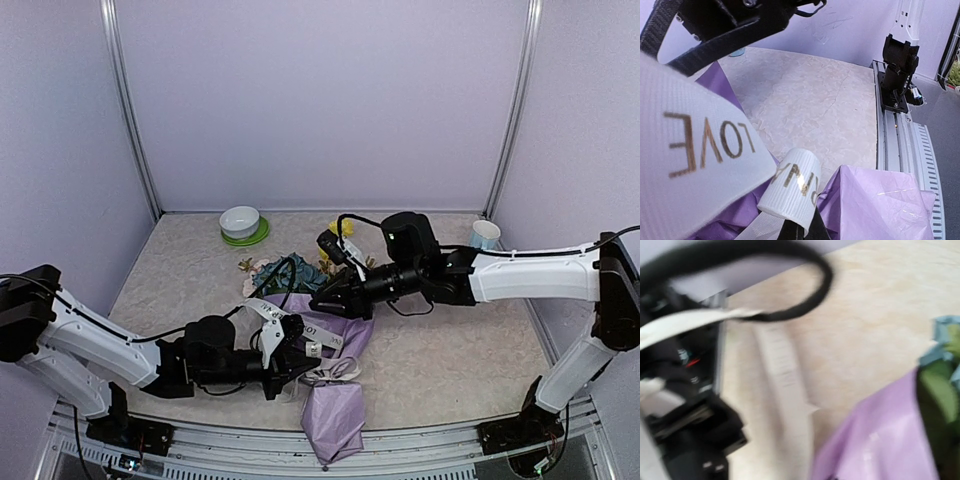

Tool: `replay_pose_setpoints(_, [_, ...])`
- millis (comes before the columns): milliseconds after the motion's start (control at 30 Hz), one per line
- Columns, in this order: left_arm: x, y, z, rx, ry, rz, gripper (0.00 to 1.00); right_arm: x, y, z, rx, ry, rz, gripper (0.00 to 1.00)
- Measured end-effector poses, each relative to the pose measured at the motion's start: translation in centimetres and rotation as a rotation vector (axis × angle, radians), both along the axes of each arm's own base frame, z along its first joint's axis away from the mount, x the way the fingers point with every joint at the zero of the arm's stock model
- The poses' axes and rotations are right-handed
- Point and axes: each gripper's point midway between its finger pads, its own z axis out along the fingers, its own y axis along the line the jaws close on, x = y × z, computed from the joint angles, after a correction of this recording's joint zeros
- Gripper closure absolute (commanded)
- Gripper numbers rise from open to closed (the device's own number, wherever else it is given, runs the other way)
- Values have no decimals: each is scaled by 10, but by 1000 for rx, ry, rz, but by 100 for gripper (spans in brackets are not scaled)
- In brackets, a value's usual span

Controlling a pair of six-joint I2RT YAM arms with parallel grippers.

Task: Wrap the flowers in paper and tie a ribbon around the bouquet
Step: Cross the half-tied ribbon over the folded bouquet.

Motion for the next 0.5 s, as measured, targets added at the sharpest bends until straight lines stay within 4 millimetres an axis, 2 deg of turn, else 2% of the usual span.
replay_pose_setpoints(100, [-1,0,1,-4,0,-2,100,10,1,3,-18,-16,-45,68])
replay_pose_setpoints(200, [0,0,4,-15,-1,-1,100,6,-5,6,-10,-42,-43,65])
replay_pose_setpoints(267, [0,0,5,-19,-2,-1,100,-8,-15,11,17,-58,-12,64])
replay_pose_setpoints(367, [0,0,6,-24,-4,0,100,-41,-34,27,109,-100,72,60])
replay_pose_setpoints(433, [0,0,7,-28,-4,-3,100,-64,-35,35,163,-131,148,57])
replay_pose_setpoints(500, [-1,0,7,-31,-3,-7,100,-80,-28,33,175,-140,211,56])
